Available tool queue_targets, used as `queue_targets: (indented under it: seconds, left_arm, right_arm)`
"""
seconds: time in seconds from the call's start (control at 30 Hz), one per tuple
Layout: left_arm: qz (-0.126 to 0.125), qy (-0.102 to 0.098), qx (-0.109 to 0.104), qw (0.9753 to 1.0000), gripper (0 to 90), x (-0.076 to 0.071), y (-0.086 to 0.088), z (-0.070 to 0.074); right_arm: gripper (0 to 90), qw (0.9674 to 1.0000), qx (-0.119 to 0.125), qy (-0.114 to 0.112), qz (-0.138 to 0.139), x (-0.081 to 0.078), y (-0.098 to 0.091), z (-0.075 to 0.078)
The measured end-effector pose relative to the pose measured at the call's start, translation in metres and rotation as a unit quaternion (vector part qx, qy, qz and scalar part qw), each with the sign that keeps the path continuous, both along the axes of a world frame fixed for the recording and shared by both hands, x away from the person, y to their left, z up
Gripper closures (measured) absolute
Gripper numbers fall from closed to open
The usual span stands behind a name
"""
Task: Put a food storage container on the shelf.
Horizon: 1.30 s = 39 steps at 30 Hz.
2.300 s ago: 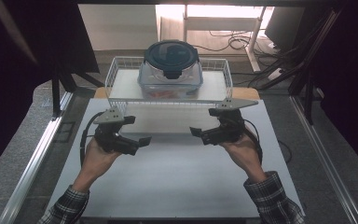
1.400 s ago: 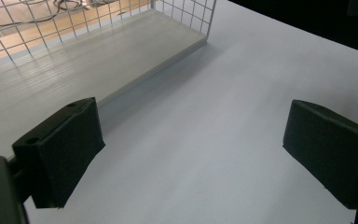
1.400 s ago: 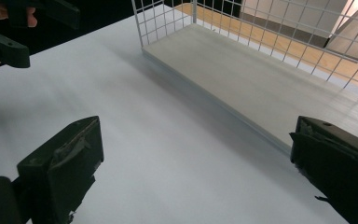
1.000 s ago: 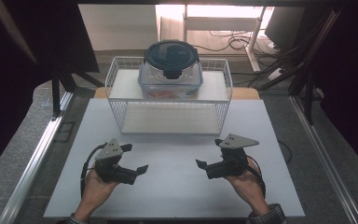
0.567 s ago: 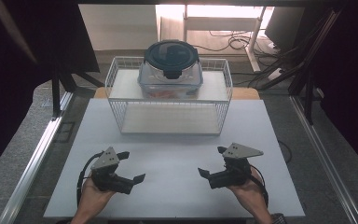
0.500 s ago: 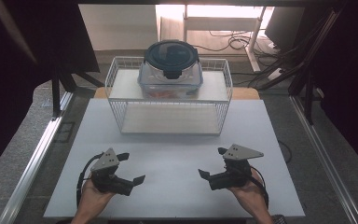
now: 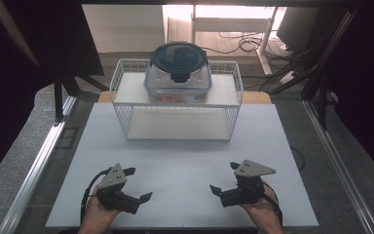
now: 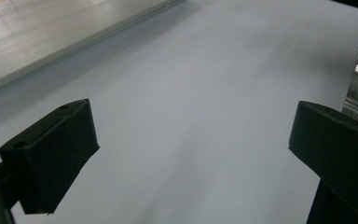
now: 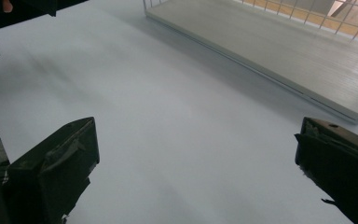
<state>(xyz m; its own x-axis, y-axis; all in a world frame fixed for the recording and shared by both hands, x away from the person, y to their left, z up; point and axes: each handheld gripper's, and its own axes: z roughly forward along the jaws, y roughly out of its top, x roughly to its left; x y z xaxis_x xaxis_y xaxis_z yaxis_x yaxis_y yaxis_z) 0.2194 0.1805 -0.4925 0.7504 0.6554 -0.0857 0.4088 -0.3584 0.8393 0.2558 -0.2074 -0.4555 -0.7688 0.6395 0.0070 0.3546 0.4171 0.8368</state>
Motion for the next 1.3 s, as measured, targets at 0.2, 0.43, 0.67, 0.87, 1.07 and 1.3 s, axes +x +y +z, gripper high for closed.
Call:
queue_targets:
  seconds: [0.2, 0.43, 0.67, 0.87, 1.07, 1.3]
  left_arm:
    - [0.007, 0.009, 0.01, 0.9999, 0.0, -0.002, 0.001, -0.01]
    - [0.006, 0.017, 0.022, 0.9996, 0.0, -0.005, -0.003, -0.02]
    - [0.006, 0.029, 0.033, 0.999, 0.0, -0.003, -0.006, -0.03]
    - [0.009, 0.045, 0.039, 0.9982, 0.0, 0.0, -0.005, -0.037]
    - [0.016, 0.063, 0.053, 0.9965, 0.0, 0.004, -0.003, -0.042]
    - [0.017, 0.072, 0.06, 0.9955, 0.0, 0.005, -0.003, -0.045]
  right_arm:
    - [0.0, 0.9997, -0.025, 0.0, -0.009, -0.004, -0.004, -0.013]
    - [0.0, 0.9995, -0.03, 0.001, -0.013, -0.007, -0.007, -0.021]
    - [0.0, 0.9986, -0.05, 0.012, -0.013, -0.007, -0.007, -0.035]
    - [0.0, 0.9968, -0.074, 0.028, -0.008, -0.006, -0.006, -0.049]
    - [0.0, 0.9946, -0.094, 0.045, -0.002, -0.004, -0.003, -0.058]
    - [0.0, 0.9928, -0.108, 0.052, 0.0, -0.003, -0.001, -0.062]
